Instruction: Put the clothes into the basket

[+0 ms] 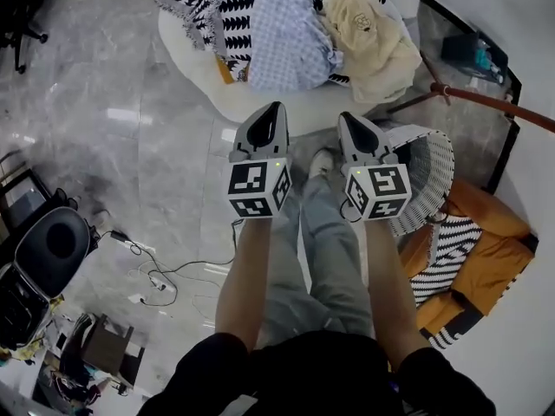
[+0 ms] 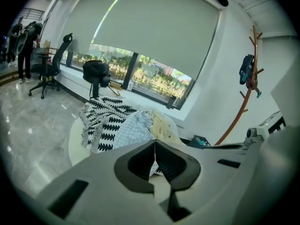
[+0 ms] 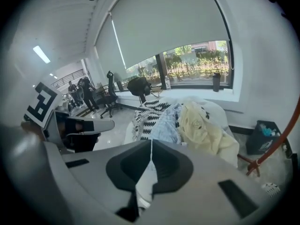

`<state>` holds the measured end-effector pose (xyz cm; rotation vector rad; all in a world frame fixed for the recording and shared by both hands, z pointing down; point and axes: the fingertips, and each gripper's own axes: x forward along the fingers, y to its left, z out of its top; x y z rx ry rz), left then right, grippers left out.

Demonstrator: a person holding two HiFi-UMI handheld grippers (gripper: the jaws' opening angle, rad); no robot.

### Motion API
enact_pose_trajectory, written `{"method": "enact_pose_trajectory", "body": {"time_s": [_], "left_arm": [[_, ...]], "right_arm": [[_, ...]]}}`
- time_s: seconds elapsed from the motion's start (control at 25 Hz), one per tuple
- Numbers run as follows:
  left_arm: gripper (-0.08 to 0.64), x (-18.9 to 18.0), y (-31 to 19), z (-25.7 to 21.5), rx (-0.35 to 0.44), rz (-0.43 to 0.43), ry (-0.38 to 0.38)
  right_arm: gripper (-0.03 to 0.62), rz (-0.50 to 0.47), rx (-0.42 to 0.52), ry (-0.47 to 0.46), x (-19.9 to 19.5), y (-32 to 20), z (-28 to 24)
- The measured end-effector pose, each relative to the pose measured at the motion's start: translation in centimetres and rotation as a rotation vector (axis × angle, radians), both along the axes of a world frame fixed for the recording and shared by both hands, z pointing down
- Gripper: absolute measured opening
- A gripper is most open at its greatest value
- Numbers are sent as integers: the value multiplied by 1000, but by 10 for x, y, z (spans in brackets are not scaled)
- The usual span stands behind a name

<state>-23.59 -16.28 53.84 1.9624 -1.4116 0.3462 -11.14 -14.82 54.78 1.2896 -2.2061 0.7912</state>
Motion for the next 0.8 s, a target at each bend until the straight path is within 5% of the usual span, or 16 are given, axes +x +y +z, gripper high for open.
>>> {"method": "enact_pose_trajectory", "body": {"time_s": [0.52,0.56,0.64,0.8], "left_arm": [[9,-13,-34,135,-75,25,-15],[11,-12,-38,143,-81,36,-19],[21,-7,-44,157,-90,71,-35],[179,-4,-48,194,-159,130,-56]], "right_arm": [[15,-54,24,89,-10,-68,112],[29,-55,21,95,-10,-74,118],[182,-58,1,98,-9,-83,131],[213,-57,-20,105,-10,-100,155]]}}
